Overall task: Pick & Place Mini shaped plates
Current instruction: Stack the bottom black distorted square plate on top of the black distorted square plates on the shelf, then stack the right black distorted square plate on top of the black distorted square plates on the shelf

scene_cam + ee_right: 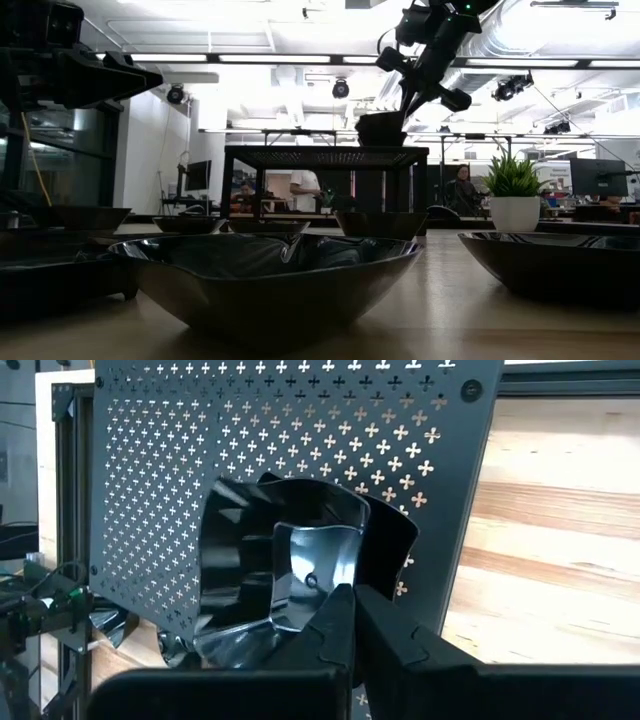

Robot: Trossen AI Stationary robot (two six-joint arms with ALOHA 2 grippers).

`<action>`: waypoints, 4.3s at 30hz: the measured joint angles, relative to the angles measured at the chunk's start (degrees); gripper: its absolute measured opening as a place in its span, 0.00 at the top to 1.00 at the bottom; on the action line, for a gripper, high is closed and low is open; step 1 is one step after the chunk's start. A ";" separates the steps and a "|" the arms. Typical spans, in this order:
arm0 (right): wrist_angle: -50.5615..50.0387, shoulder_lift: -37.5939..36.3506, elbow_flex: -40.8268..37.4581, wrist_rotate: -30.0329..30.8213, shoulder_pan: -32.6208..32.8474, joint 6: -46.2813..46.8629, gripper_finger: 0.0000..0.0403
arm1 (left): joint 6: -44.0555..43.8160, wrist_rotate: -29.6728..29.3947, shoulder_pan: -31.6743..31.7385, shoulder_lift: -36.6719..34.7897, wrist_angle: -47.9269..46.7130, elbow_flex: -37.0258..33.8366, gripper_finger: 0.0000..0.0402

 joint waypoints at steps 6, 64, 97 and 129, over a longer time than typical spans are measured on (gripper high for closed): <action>0.02 0.00 0.00 0.21 0.00 0.07 0.98 | 0.01 0.00 0.02 0.00 0.00 0.00 0.58; -10.39 -4.42 0.02 7.08 24.79 -2.29 0.90 | 0.00 0.00 0.01 -0.02 0.00 0.00 0.58; -13.79 11.37 0.02 26.17 45.83 13.69 0.65 | 0.02 0.00 0.00 -0.02 0.00 0.00 0.58; 16.94 8.44 -23.48 32.85 46.85 15.10 0.67 | 0.01 0.00 0.00 -0.02 0.00 0.00 0.58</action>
